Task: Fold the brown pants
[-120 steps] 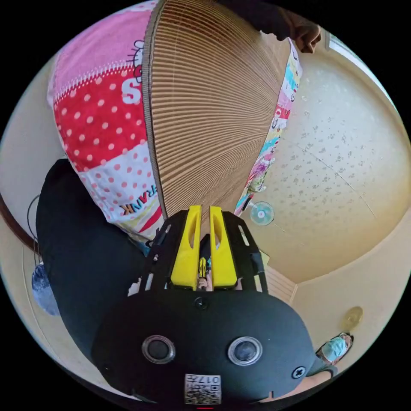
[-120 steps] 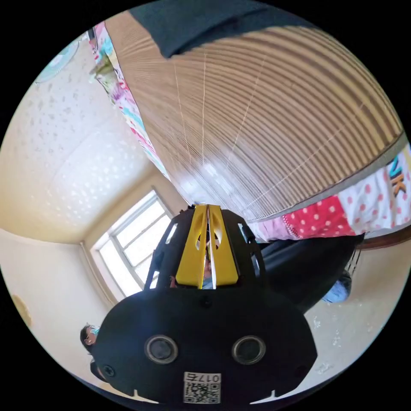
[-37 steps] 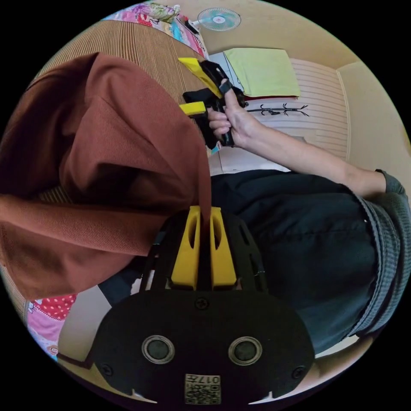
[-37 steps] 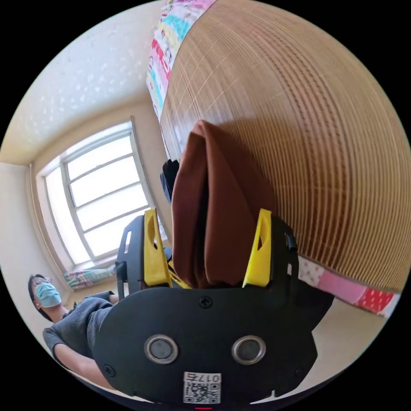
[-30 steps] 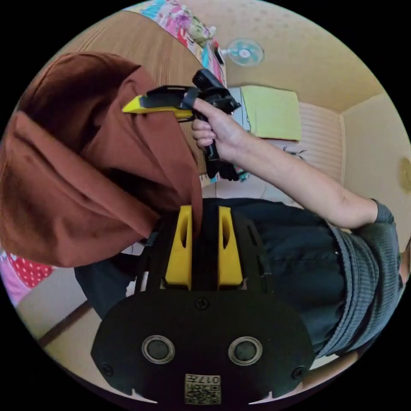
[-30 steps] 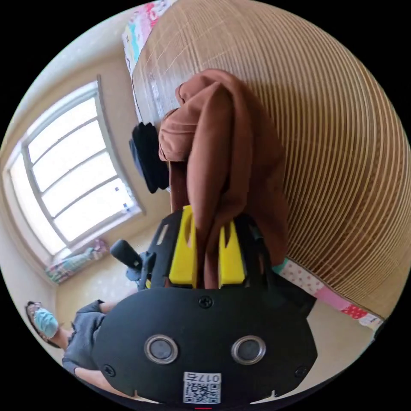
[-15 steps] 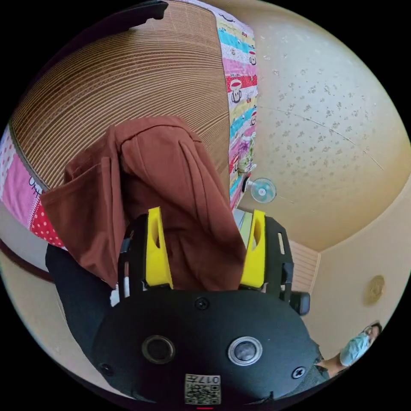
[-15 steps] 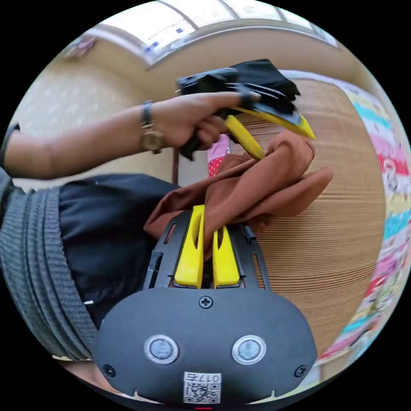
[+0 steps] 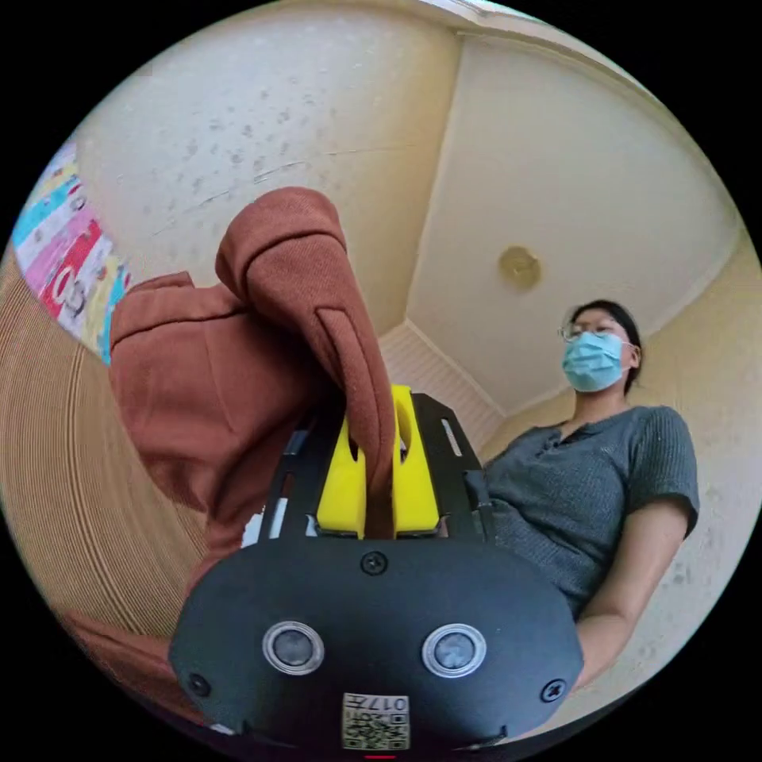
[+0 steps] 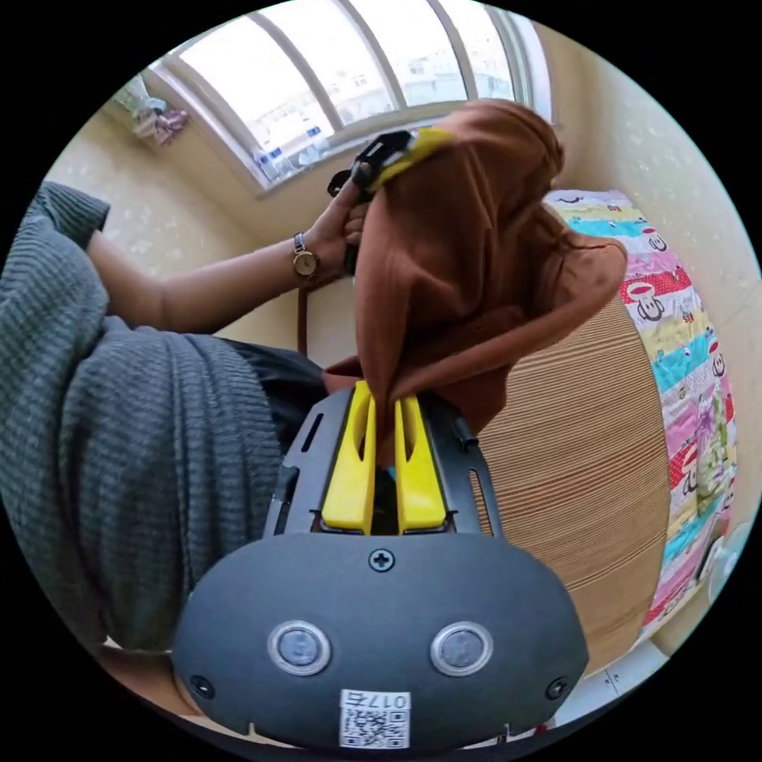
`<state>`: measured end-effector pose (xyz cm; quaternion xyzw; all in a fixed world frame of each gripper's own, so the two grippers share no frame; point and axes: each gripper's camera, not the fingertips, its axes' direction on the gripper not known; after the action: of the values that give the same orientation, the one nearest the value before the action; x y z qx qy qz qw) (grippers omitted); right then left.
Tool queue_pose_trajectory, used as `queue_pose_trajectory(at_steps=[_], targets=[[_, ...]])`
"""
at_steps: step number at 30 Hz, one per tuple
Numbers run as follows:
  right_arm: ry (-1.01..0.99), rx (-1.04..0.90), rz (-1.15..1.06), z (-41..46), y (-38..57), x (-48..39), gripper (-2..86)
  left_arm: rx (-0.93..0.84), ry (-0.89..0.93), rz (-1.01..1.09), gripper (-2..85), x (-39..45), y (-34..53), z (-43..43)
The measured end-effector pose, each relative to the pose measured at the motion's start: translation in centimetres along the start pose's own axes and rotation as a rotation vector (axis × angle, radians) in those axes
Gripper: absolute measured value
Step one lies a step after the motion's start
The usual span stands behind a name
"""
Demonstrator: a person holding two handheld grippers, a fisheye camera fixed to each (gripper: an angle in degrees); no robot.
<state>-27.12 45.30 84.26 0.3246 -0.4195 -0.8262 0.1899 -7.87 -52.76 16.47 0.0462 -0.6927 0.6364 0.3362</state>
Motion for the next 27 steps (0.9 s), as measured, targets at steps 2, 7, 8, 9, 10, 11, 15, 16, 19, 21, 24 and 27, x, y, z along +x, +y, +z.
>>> queue_pose_trajectory(at_steps=[2,7,8,9,10,11,15,16,19,21,24,27], targets=[[-0.087,0.042,0.011,-0.8,0.6,1.1,5.0,-0.038,0.119,0.170,3.5,4.1,-1.2,2.4],[-0.445,0.216,0.088,-1.5,2.5,6.6,4.6,-0.136,0.418,0.515,2.8,14.2,-1.3,8.2],[-0.469,0.248,0.102,-1.7,2.8,7.1,5.0,-0.135,0.440,0.541,2.9,15.1,-1.0,8.7],[-0.500,0.326,0.141,-2.2,3.6,8.2,5.6,-0.124,0.480,0.576,3.0,16.8,-0.2,9.8],[-0.515,0.401,0.206,-2.6,4.5,9.4,7.7,-0.108,0.536,0.592,3.1,17.9,0.7,10.8],[-0.523,0.436,0.237,-2.8,4.9,10.0,8.7,-0.102,0.571,0.596,3.1,18.4,1.2,11.2],[-0.530,0.575,0.331,-4.6,5.4,12.7,20.0,-0.029,0.802,0.583,3.3,20.0,5.7,15.1],[-0.517,0.604,0.314,-5.4,4.8,12.8,22.3,-0.017,0.830,0.560,3.3,20.2,7.2,16.5],[-0.448,0.721,0.261,-8.5,3.1,12.2,24.8,-0.033,0.864,0.489,3.4,20.2,11.0,20.4],[-0.398,0.871,0.222,-11.3,3.1,11.6,24.7,-0.061,0.867,0.452,3.4,20.0,13.3,22.4],[-0.415,1.046,0.142,-15.9,3.4,12.1,16.5,-0.102,0.807,0.401,3.5,19.9,16.8,24.3],[-0.486,1.094,0.055,-19.6,2.8,13.0,7.9,-0.167,0.646,0.402,3.5,20.8,20.0,25.0]])
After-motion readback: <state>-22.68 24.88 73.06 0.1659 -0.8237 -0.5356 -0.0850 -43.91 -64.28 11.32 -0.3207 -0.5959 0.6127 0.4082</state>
